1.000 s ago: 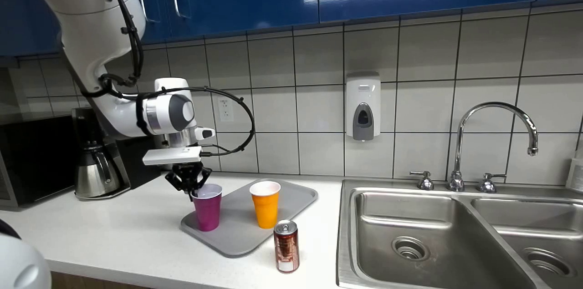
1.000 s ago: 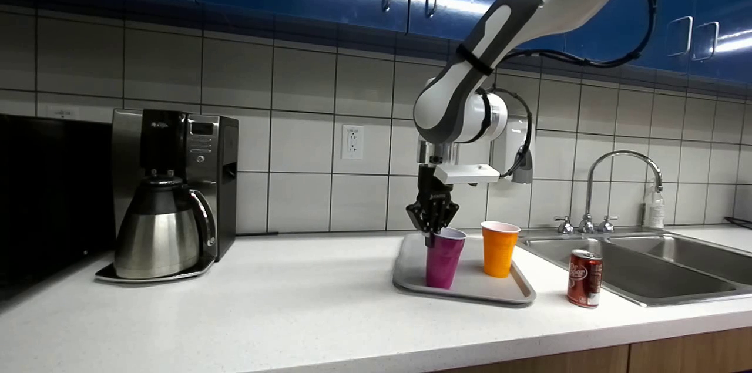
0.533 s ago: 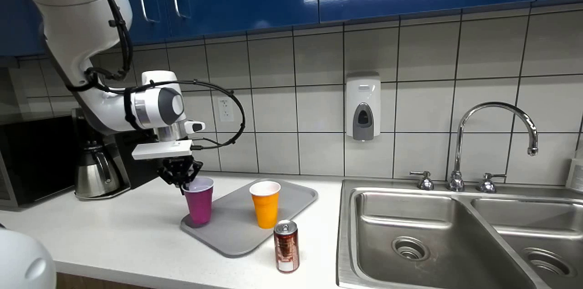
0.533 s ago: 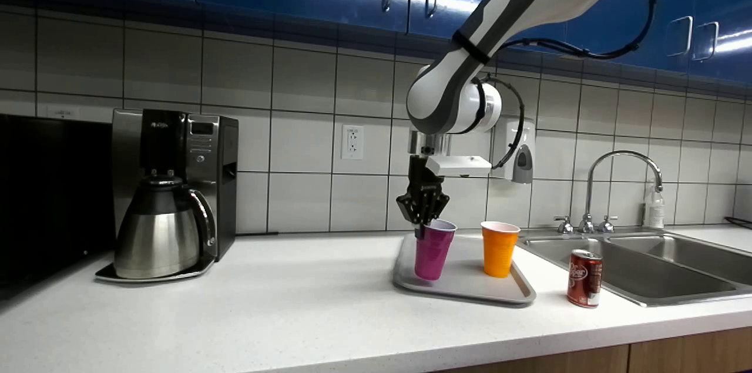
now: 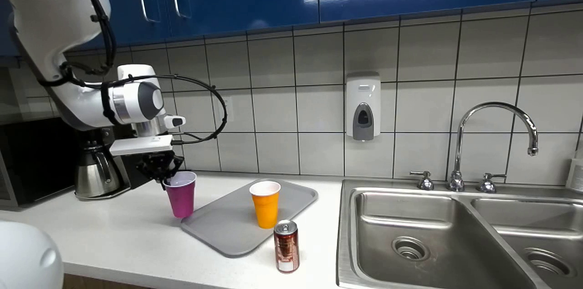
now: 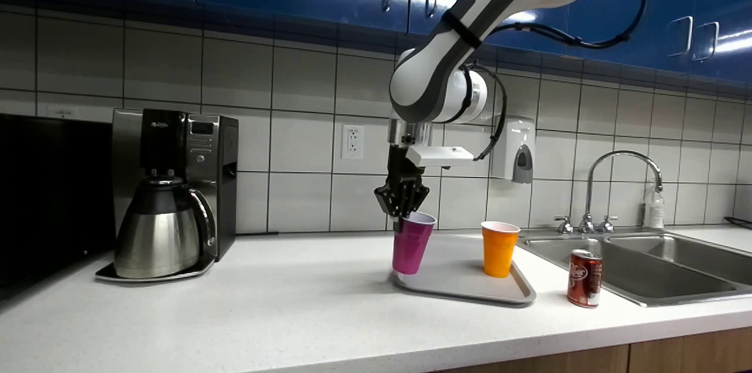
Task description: Remove the cups from the grey tray.
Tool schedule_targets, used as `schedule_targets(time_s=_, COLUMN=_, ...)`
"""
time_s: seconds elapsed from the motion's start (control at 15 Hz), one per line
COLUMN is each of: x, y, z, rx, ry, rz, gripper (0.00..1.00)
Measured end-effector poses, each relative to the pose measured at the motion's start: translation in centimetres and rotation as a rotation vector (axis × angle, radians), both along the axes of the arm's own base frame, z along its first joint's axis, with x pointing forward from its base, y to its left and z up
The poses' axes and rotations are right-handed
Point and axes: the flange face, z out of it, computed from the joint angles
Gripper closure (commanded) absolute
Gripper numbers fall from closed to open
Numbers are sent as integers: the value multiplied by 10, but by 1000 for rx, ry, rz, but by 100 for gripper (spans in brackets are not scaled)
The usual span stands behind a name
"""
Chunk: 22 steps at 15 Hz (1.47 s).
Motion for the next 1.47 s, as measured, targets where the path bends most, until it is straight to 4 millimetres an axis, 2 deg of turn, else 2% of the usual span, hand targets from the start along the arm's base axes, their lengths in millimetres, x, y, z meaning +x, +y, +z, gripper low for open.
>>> schedule_targets(time_s=0.4, x=-17, y=46, z=7, rx=2, ry=-14, rz=52, gripper=99)
schedule_targets(time_s=0.67, x=-26, y=70, z=5, rx=0, ry=1, rz=81, gripper=99)
schedule_targets(time_s=1.07, x=-32, y=93, z=-11, rx=-4, ry=34, rz=107, gripper=99)
schedule_targets(time_s=1.47, x=-32, y=106, z=-22, rx=-9, ry=53, rz=119, gripper=99)
